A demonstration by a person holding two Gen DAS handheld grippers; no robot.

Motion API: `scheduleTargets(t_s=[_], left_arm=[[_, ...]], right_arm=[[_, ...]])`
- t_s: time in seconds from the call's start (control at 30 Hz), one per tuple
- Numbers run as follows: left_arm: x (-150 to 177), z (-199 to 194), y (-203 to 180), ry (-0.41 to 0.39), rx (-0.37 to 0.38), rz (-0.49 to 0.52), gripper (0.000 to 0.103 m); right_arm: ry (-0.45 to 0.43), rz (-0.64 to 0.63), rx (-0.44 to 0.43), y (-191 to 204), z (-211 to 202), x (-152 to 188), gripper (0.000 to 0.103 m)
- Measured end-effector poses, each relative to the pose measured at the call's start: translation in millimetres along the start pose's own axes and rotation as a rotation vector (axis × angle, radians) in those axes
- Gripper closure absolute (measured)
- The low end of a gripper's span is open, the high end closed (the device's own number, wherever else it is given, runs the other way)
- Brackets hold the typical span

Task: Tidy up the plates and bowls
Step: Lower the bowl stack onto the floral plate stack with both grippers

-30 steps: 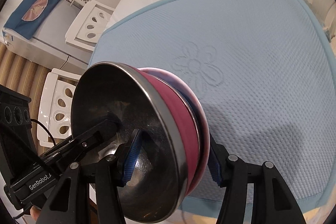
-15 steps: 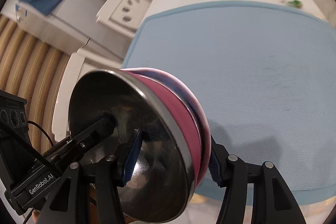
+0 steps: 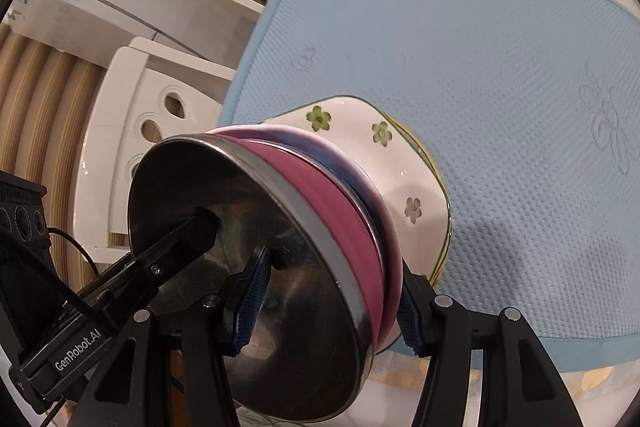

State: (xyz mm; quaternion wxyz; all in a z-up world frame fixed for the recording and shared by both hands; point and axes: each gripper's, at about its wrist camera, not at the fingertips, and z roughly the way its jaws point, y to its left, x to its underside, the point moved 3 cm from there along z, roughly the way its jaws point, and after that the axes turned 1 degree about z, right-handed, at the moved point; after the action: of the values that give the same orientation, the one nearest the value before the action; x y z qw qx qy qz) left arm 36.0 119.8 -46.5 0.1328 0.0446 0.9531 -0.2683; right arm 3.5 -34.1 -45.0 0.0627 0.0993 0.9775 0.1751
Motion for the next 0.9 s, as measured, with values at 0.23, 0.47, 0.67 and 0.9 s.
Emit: scheduleTargets(t_s=[0.23, 0.47, 0.67, 0.9], left_arm=[[-5, 12, 10, 0.026, 0.027, -0.005, 0.072], [-9, 17, 16, 0.037, 0.047, -0.006, 0.072], [-15, 12, 17, 0.024, 0.064, 0.011, 0.072], [-20, 2, 6, -0.008, 0.013, 0.089, 0.072]], right_arm=[[0.012, 0.028, 0.038, 4, 15, -8, 0.047], [0.017, 0.046, 0.050, 8, 26, -20, 0.047], [0.002, 0.036, 0.034, 4, 20, -22, 0.047], [-0.156, -0.102, 0.126, 17, -23, -18, 0.047]])
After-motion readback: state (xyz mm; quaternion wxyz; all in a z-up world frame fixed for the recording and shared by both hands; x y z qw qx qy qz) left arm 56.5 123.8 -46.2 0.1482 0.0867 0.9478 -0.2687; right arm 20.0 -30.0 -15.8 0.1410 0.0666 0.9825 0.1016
